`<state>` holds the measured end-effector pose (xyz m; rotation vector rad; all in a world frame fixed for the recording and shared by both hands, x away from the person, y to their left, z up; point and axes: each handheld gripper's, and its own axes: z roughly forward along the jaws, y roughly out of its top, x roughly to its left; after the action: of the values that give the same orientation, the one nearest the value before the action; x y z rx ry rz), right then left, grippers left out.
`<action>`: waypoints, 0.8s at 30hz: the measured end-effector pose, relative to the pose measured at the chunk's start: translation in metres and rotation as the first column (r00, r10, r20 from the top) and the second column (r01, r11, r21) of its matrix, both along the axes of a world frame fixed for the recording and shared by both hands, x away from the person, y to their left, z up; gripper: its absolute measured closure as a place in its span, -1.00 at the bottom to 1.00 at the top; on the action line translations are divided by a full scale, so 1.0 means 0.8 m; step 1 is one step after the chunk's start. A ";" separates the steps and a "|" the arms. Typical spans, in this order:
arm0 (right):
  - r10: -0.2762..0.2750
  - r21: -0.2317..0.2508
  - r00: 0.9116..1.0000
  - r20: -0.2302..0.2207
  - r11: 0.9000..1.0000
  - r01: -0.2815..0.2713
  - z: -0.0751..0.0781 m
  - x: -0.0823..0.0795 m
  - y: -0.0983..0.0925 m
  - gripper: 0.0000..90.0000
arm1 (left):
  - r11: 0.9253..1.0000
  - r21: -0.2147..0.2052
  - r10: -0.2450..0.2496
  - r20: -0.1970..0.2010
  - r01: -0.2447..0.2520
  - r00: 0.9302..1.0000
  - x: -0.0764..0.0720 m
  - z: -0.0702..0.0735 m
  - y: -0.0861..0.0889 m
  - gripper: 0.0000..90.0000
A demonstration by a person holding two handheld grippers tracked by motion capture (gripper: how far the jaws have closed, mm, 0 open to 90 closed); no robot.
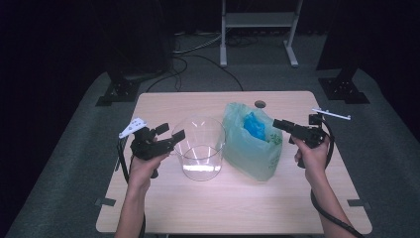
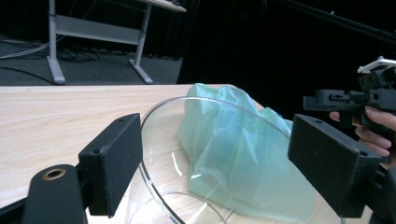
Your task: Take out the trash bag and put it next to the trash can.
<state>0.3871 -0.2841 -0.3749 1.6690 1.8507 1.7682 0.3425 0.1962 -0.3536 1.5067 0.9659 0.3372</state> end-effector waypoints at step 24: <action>-0.021 -0.019 0.998 -0.066 1.000 0.019 -0.053 -0.029 -0.038 -0.04 | 1.000 0.004 0.003 -0.004 -0.003 1.000 0.000 -0.001 0.002 -0.63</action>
<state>0.3640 -0.3142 -0.4169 1.7542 1.8643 1.7028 0.3427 0.1976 -0.3542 1.5105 0.9714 0.3384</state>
